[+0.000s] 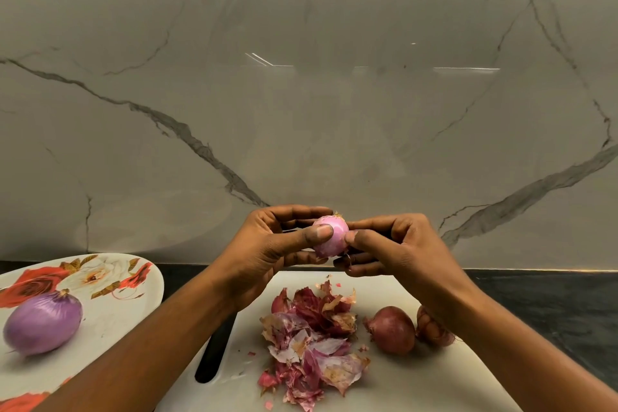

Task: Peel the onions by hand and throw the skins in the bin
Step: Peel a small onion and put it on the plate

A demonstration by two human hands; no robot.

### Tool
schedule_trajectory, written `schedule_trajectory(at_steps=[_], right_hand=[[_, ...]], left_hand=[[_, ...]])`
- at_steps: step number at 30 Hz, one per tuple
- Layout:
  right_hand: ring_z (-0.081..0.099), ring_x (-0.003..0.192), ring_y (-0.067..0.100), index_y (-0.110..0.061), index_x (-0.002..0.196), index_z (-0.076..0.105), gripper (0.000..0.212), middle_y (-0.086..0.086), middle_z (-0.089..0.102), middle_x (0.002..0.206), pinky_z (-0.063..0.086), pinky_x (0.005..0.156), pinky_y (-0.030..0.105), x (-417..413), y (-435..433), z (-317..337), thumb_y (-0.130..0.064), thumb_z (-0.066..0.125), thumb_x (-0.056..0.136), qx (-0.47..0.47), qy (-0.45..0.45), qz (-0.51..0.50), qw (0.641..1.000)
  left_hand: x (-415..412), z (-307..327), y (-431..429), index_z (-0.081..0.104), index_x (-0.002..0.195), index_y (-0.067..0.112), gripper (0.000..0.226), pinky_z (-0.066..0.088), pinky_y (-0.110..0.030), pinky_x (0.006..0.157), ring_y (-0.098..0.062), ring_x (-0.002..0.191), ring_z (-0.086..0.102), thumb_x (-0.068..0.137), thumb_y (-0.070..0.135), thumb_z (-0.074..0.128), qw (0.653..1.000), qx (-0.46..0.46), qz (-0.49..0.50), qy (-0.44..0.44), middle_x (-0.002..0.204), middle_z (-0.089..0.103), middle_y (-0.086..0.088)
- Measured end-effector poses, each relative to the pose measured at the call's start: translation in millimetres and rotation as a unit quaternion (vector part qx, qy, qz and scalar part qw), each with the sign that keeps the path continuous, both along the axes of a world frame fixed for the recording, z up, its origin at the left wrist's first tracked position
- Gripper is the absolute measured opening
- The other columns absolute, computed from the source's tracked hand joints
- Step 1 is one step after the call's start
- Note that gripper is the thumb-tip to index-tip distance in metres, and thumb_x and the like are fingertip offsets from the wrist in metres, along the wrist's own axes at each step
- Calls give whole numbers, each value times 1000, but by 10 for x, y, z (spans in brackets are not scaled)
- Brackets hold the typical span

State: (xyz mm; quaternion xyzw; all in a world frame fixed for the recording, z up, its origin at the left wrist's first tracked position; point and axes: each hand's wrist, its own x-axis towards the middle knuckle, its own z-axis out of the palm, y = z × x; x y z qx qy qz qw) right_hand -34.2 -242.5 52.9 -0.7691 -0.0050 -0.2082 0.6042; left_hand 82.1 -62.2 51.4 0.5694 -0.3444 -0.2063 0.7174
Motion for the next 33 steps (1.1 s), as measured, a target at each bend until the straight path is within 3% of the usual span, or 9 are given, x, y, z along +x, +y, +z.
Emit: schedule_trajectory(at_steps=[4,11,17,20,23,33], right_hand=[[81,85,25,-10,114,77,27,9,82,91,67,76,34,16,-26,-34,-13,80,88,-31,7,-15,999],[81,81,27,-18,103,80,17,10,82,87,66,72,33,-13,-24,-14,-7,75,92,-27,-28,-24,999],[80,82,29,-12,103,80,12,14,81,88,66,71,31,-11,-6,2,-11,70,96,20,-19,-8,1000],[80,85,29,-11,110,79,34,11,82,92,66,72,31,-6,-13,-3,-28,78,81,28,-30,-11,999],[81,83,23,-11,114,78,44,5,82,92,65,70,27,-9,-18,-25,-28,83,73,-10,-52,-32,998],[80,80,20,-16,100,81,14,3,82,86,65,72,29,14,-52,-57,-12,79,87,-48,-71,-68,994]], left_hand=[[-9,-10,-12,81,108,12,35,66,-36,77,-34,104,77,74,12,81,1000,3,-6,-2,114,78,-14],[9,-2,6,83,104,15,30,67,-36,78,-33,106,76,75,10,78,1000,-9,-18,17,116,78,-13],[56,-9,7,79,113,9,37,66,-40,83,-37,108,75,76,9,78,999,-12,-21,24,120,77,-15],[58,-12,2,75,120,6,42,66,-37,82,-36,108,75,77,8,76,999,-27,-22,33,122,76,-15],[59,-13,-10,73,121,6,47,65,-33,79,-34,107,76,75,9,77,999,-34,-8,32,120,77,-14],[68,-29,-21,74,119,8,45,64,-29,75,-33,107,76,75,9,78,999,-37,11,27,118,77,-13]])
